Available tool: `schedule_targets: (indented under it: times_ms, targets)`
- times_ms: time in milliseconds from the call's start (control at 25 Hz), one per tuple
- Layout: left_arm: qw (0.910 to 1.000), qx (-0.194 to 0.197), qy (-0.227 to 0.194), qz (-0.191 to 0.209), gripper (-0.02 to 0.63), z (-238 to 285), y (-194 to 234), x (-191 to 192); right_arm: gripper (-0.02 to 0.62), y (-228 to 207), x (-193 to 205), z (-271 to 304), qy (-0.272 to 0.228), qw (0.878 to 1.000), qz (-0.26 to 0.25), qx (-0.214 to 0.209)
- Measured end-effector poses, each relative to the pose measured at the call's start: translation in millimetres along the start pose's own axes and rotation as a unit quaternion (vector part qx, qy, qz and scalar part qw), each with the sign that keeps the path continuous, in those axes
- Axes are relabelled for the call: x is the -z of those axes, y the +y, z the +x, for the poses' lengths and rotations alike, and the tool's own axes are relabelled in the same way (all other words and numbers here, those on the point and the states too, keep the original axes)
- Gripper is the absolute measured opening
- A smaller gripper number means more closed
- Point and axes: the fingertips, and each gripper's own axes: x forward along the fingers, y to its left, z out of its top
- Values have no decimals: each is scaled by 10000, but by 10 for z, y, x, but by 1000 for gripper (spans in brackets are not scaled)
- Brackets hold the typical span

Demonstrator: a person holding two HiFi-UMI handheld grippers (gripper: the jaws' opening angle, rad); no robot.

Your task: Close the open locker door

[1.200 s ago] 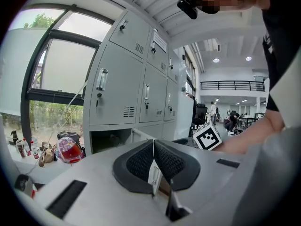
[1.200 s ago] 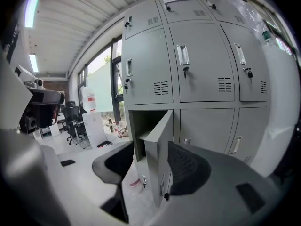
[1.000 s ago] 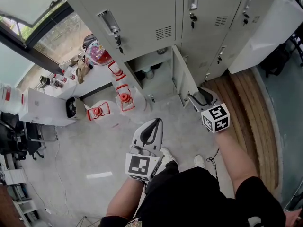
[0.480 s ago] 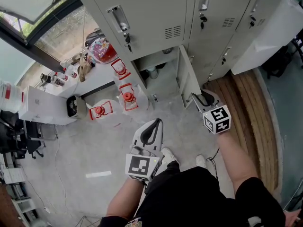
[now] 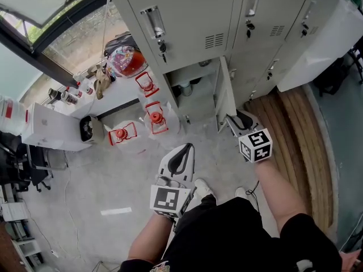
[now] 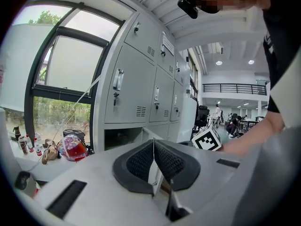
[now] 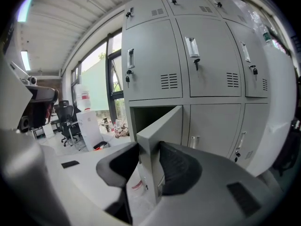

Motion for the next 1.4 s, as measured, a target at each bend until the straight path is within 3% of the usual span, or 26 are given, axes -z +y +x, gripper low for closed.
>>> schedule_targets:
  times_ms: [600, 1080, 1400]
  targets:
    - [9995, -299, -125, 14, 18, -389, 260, -79, 192, 466, -114, 371, 77, 9998, 55, -194]
    - [9977, -661, -141, -108, 18, -100, 320, -126, 175, 748, -243, 691, 102, 9955, -222, -917]
    - [9953, -944, -163, -170, 18, 55, 488, -198, 170, 905, -376, 983, 128, 9926, -265, -1177]
